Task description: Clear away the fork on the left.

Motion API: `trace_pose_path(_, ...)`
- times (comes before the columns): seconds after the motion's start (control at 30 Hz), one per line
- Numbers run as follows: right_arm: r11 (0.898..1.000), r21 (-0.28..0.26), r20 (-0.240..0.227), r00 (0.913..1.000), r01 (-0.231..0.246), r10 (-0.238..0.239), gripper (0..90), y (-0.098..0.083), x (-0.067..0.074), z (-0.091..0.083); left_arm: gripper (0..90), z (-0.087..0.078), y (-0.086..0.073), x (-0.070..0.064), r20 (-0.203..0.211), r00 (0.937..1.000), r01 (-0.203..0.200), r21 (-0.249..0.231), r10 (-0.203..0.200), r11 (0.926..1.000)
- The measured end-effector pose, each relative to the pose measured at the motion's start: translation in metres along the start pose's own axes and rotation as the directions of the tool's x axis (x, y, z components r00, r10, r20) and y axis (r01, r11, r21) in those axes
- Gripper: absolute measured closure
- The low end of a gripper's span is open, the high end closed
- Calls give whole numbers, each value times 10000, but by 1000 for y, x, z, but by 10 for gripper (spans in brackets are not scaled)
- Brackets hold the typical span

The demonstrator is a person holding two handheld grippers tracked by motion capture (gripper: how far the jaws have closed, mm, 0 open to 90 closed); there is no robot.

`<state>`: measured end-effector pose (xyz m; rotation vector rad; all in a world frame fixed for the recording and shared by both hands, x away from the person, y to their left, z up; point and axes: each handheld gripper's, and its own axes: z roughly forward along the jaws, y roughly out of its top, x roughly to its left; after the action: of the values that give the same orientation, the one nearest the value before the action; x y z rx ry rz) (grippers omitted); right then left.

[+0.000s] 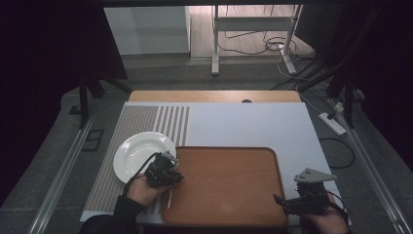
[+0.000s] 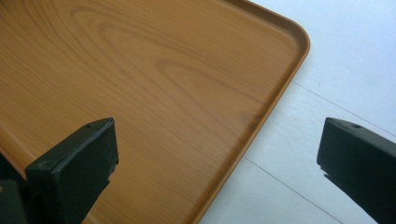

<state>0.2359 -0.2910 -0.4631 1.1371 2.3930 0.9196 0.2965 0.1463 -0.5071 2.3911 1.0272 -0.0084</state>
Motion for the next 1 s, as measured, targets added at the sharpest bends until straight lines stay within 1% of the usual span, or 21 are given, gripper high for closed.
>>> trace_pose_path(0.07,10000,-1,-4,10000,2,-2,0,0,0,0,632,-1,1,-1,-39,9999,-124,-141,123,9998)
trace_pose_path(0.13,10000,-7,11,10000,22,-22,0,0,0,0,570,-2,1,-2,-170,9996,-216,-336,210,9992)
trace_pose_path(0.23,10000,-8,8,10000,28,-28,0,0,0,0,461,-4,2,-2,-227,9992,-344,-673,329,9971)
trace_pose_path(0.33,10000,-11,3,10000,24,-24,0,0,0,0,339,-5,1,-2,-102,9990,-441,-1012,433,9939)
trace_pose_path(0.37,10000,-11,4,10000,29,-29,0,0,0,0,298,-5,1,-2,-119,9990,-444,-1081,434,9931)
trace_pose_path(0.43,10000,-6,-1,10000,52,-52,0,0,0,0,184,-6,1,-3,-364,9982,-518,-1162,478,9919)
trace_pose_path(0.5,10000,-8,-1,10000,59,-59,0,0,0,0,112,-7,2,-4,-534,9973,-559,-1211,498,9911)
trace_pose_path(0.53,10000,-4,-4,10000,62,-62,0,0,0,0,68,-7,1,-3,-494,9977,-514,-1280,454,9904)
trace_pose_path(0.6,10000,0,-18,10000,62,-62,0,0,1,0,42,-9,0,-2,-444,9983,-445,-1482,383,9880)
trace_pose_path(0.63,10000,-18,-27,10000,56,-56,0,0,1,0,27,-9,0,-1,-484,9982,-416,-1543,345,9871)
trace_pose_path(0.7,10000,-8,-37,10000,73,-73,0,0,1,0,14,-11,-1,1,-522,9982,-368,-1598,288,9865)
trace_pose_path(0.77,10000,-3,-34,10000,70,-70,0,0,1,0,7,-12,-3,3,-472,9986,-331,-1638,257,9859)
trace_pose_path(1.0,10000,4,6,10000,39,-39,0,0,1,0,0,-22,-12,9,-855,9963,-213,-1754,64,9843)
